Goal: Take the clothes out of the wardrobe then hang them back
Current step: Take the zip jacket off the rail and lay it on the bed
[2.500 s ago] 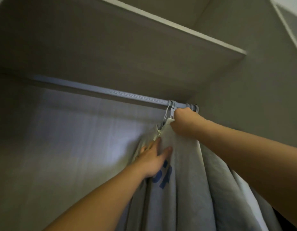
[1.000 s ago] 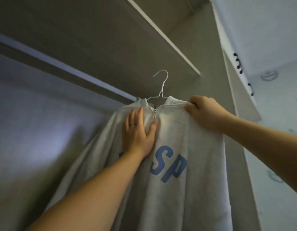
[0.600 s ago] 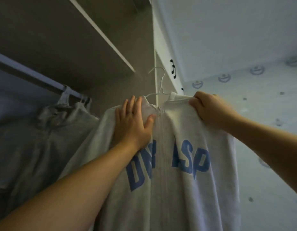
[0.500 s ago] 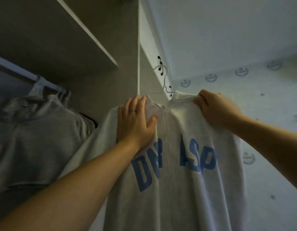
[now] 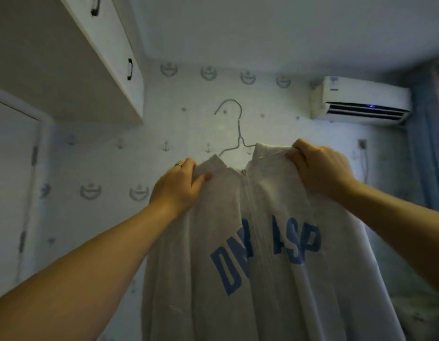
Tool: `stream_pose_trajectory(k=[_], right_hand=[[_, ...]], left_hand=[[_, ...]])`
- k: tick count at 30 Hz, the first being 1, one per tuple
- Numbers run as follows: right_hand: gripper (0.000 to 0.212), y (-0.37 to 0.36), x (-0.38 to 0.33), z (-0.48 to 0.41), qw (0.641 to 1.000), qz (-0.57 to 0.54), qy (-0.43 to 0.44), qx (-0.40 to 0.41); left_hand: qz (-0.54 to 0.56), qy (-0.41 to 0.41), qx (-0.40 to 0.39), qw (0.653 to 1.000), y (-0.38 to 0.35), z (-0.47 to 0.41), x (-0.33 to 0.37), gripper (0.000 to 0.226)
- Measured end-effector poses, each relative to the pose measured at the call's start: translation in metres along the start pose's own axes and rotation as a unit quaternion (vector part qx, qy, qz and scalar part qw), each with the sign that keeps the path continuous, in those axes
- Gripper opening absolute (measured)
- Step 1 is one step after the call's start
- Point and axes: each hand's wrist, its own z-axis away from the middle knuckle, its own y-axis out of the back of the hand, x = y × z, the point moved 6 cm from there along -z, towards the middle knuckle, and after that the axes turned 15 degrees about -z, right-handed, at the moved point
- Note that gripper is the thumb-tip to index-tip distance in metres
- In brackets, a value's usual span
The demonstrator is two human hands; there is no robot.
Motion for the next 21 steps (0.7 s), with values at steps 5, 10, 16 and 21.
stream_pose_trajectory(k=[5,10,16,21], right_hand=[[0.033,-0.025,0.093,0.082,0.992,0.052,-0.084,-0.083],[0.035,-0.065,0.158,0.176,0.965,0.069,-0.194,-0.163],[0.042,-0.127,0.207,0.277,0.928,0.029,-0.304,-0.212],[0.038,-0.17,0.228,0.347,0.89,0.008,-0.408,-0.201]], left_hand=[[0.083,-0.037,-0.054,0.994,-0.138,0.025,0.052,0.032],[0.144,-0.1,-0.093,0.98,-0.265,0.067,0.08,0.033],[0.226,-0.193,-0.101,0.949,-0.395,0.101,0.099,0.037],[0.262,-0.248,-0.15,0.921,-0.494,0.126,0.119,0.035]])
